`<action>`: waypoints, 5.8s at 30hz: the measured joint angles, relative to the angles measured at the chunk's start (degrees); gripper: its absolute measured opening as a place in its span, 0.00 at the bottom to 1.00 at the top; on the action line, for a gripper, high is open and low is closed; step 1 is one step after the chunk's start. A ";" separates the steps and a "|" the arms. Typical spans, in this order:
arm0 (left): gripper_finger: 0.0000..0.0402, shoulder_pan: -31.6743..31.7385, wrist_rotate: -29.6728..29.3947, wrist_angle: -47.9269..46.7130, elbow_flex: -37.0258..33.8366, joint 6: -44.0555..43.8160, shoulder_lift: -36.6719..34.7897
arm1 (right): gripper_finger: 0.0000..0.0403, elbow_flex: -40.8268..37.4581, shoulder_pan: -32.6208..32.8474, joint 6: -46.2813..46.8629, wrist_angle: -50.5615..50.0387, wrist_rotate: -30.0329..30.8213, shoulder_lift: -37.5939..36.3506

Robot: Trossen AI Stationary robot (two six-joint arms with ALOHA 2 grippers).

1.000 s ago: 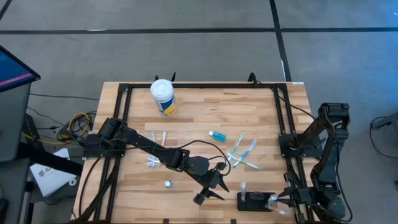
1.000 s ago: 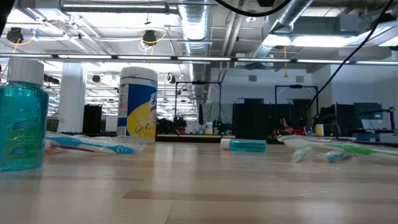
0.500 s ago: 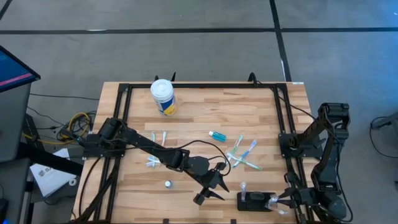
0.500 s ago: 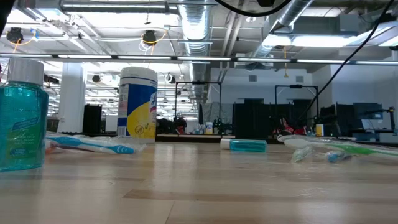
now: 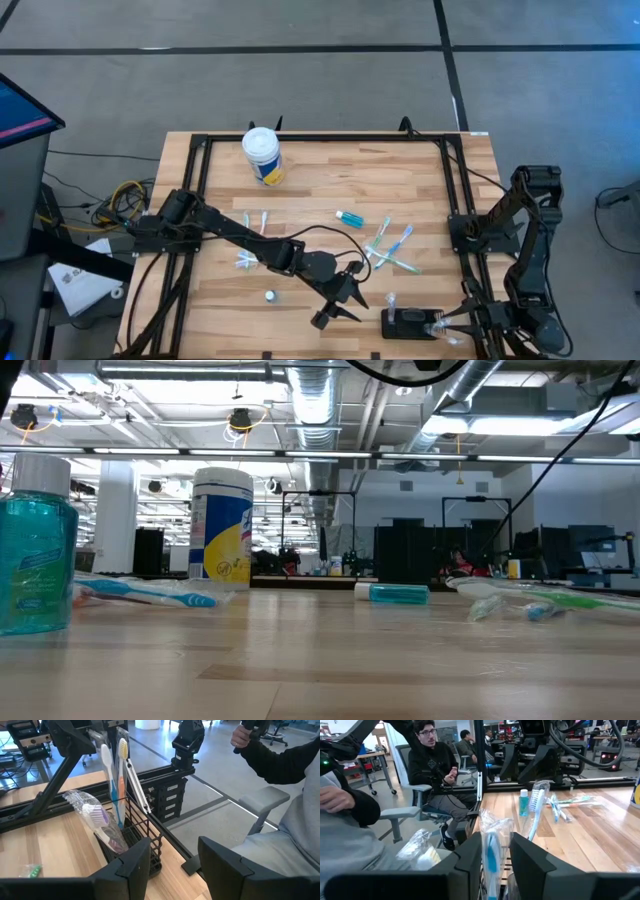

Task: Pick & Place toothbrushing station
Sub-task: Put the right blue toothbrush into the wire organizer

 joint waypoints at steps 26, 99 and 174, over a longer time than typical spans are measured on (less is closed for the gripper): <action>0.40 0.01 0.00 0.00 0.00 0.02 0.00 | 0.23 -0.07 -1.51 0.91 -0.86 -4.78 -3.26; 0.40 0.09 0.00 -0.02 0.00 0.00 0.00 | 0.37 -0.02 -22.65 -2.57 -29.05 -15.36 -36.89; 0.40 0.00 0.02 -0.22 0.00 -1.64 0.00 | 0.56 -0.05 -64.85 71.74 -64.86 -57.60 -6.03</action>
